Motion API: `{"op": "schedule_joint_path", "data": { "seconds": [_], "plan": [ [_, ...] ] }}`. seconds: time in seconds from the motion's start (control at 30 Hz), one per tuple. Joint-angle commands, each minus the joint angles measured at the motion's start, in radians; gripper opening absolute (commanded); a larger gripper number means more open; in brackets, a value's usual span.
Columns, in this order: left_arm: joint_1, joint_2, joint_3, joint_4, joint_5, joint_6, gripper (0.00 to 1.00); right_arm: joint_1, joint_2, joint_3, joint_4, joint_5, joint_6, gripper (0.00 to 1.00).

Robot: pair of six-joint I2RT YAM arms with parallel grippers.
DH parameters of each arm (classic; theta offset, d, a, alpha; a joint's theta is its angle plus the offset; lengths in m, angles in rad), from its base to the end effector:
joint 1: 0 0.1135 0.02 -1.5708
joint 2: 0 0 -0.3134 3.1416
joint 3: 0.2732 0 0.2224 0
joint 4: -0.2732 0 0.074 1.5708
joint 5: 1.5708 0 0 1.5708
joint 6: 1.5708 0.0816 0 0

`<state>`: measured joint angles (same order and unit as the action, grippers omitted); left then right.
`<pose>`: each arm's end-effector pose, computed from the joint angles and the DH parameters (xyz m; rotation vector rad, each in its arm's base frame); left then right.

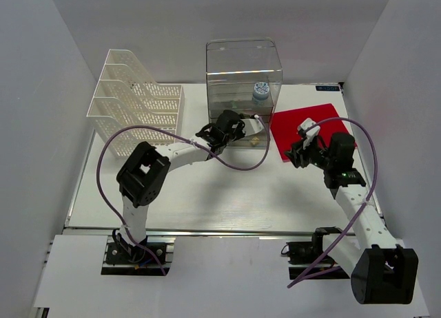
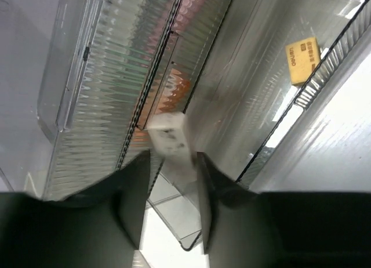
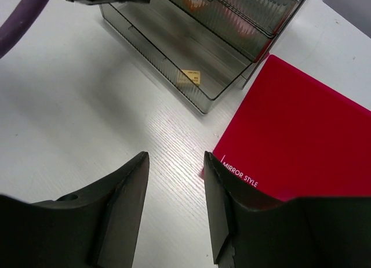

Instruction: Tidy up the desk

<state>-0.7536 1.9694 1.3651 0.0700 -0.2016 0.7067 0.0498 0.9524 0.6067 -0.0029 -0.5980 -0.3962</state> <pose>0.3645 -0.3196 0.2516 1.3073 1.6415 0.1838 0.1905 0.0555 0.3044 -0.7893 1.6956 0.3344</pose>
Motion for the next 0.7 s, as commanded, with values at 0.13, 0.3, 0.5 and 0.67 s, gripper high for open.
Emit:
{"op": "schedule_joint_path", "data": {
  "seconds": [0.13, 0.3, 0.5, 0.67],
  "plan": [
    [0.003, -0.036, 0.012, 0.028, -0.022, -0.007, 0.64, -0.013, 0.002, -0.005, 0.037, -0.013, 0.002, 0.5],
    [-0.007, -0.112, 0.009, 0.033, -0.032, -0.096, 0.48, -0.018, -0.003, -0.021, 0.029, -0.081, -0.027, 0.45],
    [0.013, -0.403, -0.116, -0.165, 0.193, -0.511, 0.0, -0.002, -0.004, -0.103, -0.1, -0.412, -0.379, 0.0],
    [0.013, -0.727, -0.345, -0.312, 0.381, -0.586, 0.14, 0.102, 0.048, -0.11, -0.079, -0.228, -0.5, 0.0]
  ]
}}
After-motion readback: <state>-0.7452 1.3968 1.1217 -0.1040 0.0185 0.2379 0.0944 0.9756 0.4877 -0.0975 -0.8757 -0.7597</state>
